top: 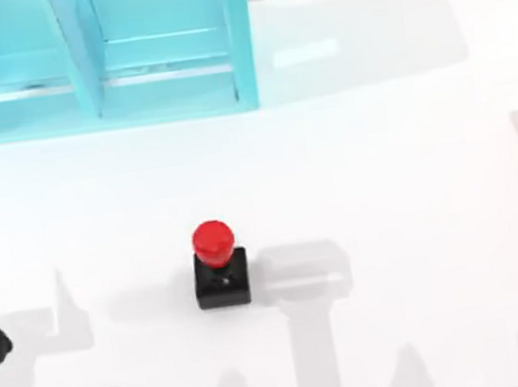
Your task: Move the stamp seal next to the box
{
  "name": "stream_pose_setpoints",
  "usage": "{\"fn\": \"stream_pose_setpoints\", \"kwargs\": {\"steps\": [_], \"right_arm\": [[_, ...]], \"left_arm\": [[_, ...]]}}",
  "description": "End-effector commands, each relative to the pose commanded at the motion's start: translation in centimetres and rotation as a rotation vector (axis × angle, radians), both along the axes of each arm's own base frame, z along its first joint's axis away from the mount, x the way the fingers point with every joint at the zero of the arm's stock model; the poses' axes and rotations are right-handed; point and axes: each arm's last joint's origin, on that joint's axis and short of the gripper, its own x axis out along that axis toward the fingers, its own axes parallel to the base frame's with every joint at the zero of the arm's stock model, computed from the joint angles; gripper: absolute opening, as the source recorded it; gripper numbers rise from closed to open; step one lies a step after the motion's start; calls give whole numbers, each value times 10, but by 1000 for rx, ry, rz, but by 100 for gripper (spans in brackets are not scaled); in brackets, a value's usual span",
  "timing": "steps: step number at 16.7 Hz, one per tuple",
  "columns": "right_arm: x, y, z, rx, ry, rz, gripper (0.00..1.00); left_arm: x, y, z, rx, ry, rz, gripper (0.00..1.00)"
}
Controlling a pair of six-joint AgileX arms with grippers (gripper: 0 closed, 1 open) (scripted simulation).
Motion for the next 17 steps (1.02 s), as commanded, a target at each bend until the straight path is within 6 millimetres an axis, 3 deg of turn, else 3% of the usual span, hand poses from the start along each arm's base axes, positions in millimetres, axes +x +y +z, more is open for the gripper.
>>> {"fn": "stream_pose_setpoints", "kwargs": {"steps": [4, 8, 13, 17], "right_arm": [[0, 1, 5, 8, 14, 8, 100], [2, 9, 44, 59, 88, 55, 100], [21, 31, 142, 151, 222, 139, 100], [59, 68, 228, 217, 363, 207, 100]], "left_arm": [[0, 0, 0, 0, 0, 0, 100], [0, 0, 0, 0, 0, 0, 100], [0, 0, 0, 0, 0, 0, 100], [0, 0, 0, 0, 0, 0, 100]]}}
